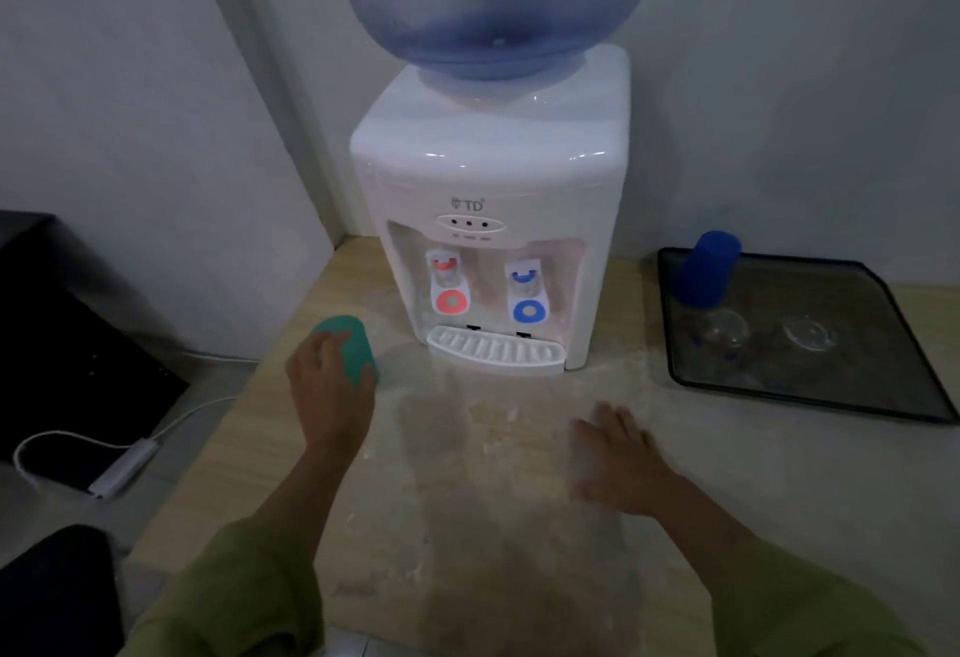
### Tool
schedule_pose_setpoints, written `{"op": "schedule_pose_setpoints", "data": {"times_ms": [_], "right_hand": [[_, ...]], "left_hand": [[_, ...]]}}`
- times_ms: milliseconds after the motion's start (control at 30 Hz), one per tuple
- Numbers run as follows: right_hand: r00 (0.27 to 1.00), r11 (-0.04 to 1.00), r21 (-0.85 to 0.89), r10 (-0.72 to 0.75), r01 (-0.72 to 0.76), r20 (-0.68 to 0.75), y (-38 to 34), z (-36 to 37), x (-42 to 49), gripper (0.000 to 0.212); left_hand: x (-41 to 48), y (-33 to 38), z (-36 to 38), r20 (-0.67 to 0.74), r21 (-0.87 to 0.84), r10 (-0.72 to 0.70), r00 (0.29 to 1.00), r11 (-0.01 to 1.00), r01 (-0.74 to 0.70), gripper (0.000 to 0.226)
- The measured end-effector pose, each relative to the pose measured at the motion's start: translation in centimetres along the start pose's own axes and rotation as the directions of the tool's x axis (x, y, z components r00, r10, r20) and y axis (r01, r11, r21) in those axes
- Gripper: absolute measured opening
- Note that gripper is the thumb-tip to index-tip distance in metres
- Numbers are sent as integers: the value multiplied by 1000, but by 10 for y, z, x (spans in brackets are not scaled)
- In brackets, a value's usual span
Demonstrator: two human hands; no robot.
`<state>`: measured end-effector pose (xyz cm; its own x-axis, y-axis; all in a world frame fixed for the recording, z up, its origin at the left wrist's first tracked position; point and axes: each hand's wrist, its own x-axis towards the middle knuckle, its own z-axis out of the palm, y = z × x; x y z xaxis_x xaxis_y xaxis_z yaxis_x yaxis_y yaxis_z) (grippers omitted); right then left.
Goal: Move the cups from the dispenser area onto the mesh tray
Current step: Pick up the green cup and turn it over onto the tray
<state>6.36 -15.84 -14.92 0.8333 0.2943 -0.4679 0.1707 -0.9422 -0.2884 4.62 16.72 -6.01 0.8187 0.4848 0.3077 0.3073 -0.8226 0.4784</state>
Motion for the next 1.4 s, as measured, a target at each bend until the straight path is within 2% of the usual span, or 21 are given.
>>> {"op": "schedule_pose_setpoints", "data": {"times_ms": [100,267,400,533,633,733,833,900,967,1033,1067,1133,1233,1300,1400], "right_hand": [[1000,1000,-5,-5,5,14,-1,-2,0,89],[1000,1000,-11,-12,12,25,-1,-4,-1,89],[999,1000,-12,-10,11,44,-3,-8,-3,89],[999,1000,6,-4,4,50,-3,-10,-5,90],[999,1000,25,6,-7,50,-6,-11,-5,87],[997,992,127,8,2,-78,-7,-11,-9,73],[957,961,266,7,73,-289,-8,-13,-15,53],[946,845,532,121,60,-300,-13,-21,-21,47],[965,587,808,190,37,-181,-17,-32,-29,46],[984,317,949,168,5,-62,-14,-42,-36,40],[987,228,974,153,4,-40,-8,-47,-41,38],[985,153,987,160,39,-64,2,-56,-48,39],[968,104,988,212,114,-134,25,-72,-57,36],[963,68,987,221,144,-155,40,-86,-61,31],[957,58,981,217,186,-195,60,-110,-63,37]], "left_hand": [[20,-7,1,88,53,-92,992,995,87,75],[45,-9,17,200,12,-210,957,977,212,92],[55,-15,24,252,-60,-255,933,959,279,91],[46,-15,22,180,-128,-221,958,961,246,85],[24,-4,23,173,-230,-209,962,942,246,91],[-4,14,28,232,-350,-230,945,887,302,95],[-37,38,36,303,-494,-203,931,802,336,80],[-59,59,42,409,-596,-149,900,703,387,69],[-76,82,48,530,-628,-96,842,623,466,63],[-85,106,53,620,-629,-48,783,566,533,58],[-89,118,56,648,-630,-20,761,547,551,57],[-92,137,60,671,-635,31,740,539,553,57],[-92,163,66,709,-627,126,694,563,539,60],[-88,178,69,735,-606,206,646,627,489,62],[-78,204,73,765,-562,320,559,756,337,65]]}}
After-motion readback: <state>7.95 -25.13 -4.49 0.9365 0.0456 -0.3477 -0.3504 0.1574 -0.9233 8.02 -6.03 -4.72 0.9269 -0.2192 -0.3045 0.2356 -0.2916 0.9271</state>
